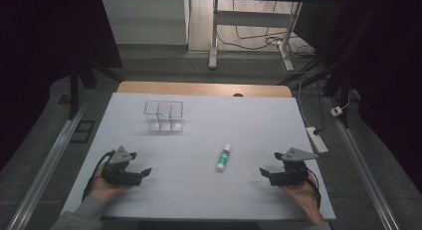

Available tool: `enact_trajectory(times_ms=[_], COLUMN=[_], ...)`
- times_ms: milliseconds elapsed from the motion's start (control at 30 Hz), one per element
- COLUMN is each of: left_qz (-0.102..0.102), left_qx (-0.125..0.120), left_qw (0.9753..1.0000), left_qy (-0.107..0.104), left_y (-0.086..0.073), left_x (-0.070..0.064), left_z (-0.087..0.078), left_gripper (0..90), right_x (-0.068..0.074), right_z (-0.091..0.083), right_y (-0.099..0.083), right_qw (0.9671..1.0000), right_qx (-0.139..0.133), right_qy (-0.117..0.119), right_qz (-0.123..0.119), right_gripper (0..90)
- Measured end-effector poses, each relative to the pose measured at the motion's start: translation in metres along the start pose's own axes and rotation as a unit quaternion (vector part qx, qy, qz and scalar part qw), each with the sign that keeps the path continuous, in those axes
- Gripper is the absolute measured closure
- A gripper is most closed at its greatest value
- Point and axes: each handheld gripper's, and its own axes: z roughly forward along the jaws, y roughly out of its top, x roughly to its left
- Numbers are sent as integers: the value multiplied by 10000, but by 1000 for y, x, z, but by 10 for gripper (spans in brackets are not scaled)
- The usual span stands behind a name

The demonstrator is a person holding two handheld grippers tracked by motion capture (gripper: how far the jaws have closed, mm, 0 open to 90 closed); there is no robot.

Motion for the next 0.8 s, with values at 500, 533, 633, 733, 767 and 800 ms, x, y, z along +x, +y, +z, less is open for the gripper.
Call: enact_trajectory(times_ms=[500,533,633,733,767,800], left_qz=[-19,-19,-34,-31,-30,-30], left_qx=[95,95,70,70,68,68], left_qw=[9999,9999,10000,10000,10000,10000], left_qy=[39,39,51,56,57,57], left_y=[0,0,1,1,2,2], left_x=[1,1,2,1,1,1], left_z=[0,0,-1,-2,-2,-2], left_gripper=[178,178,179,180,180,180], right_x=[2,2,1,1,1,1], right_z=[6,5,4,3,3,4], right_y=[-2,-2,-2,-1,-1,-1], right_qw=[9999,9999,9999,9999,9999,9999], right_qx=[95,87,69,63,62,58], right_qy=[-76,-64,-79,-77,-75,-72], right_qz=[-100,-88,-77,-83,-76,-67], right_gripper=[153,154,158,160,160,161])
